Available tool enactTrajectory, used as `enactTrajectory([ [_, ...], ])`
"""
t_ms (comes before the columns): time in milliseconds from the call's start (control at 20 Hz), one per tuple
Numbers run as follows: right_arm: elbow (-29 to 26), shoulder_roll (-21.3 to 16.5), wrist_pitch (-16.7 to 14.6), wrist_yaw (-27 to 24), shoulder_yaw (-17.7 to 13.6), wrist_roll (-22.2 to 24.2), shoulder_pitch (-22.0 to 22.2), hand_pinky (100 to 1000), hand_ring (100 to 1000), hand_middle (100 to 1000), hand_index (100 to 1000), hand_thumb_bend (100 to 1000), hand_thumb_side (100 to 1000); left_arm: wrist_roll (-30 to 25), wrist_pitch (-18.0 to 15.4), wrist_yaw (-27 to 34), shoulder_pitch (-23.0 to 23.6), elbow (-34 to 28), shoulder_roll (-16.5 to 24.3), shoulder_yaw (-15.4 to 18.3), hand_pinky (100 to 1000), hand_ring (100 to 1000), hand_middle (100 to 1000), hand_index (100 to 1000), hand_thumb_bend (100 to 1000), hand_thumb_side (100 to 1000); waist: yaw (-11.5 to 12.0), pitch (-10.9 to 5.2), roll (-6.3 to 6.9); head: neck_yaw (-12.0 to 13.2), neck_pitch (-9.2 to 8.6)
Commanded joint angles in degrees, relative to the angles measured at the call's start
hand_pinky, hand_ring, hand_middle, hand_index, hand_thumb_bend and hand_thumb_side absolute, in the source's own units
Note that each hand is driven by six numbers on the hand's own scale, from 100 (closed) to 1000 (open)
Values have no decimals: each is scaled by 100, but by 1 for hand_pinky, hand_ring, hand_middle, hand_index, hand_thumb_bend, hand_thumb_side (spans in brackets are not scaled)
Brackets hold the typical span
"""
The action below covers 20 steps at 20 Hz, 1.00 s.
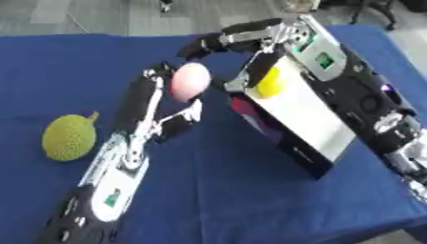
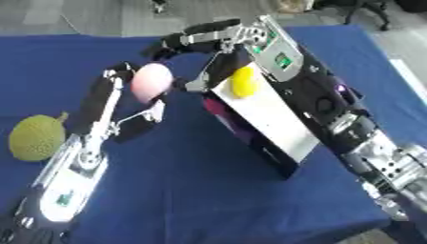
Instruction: Pick up the objects with one hand, pass them to the other hand, and then place them into the box on the other side of the table.
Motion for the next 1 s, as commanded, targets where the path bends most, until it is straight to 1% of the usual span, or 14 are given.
enactTrajectory([
  [50, -138, -96, -53, 17, -41, 77, -66, 1000, 1000, 1000, 1000, 100, 187, 31, -16, -29, -127, -41, -84, 39, 779, 743, 632, 625, 100, 309, -19, 10, -84, -6, -14],
  [600, -103, -93, -85, 145, -20, 85, -49, 1000, 1000, 1000, 1000, 100, 189, 124, -29, 6, -165, -51, -124, 24, 777, 739, 626, 628, 100, 325, -55, 24, -88, -22, -14],
  [1000, -25, -76, -65, 202, -10, 57, -44, 1000, 1000, 1000, 1000, 100, 171, 141, -63, 99, -180, -120, -135, -27, 776, 739, 624, 630, 100, 336, -40, 38, -92, -116, -14],
])
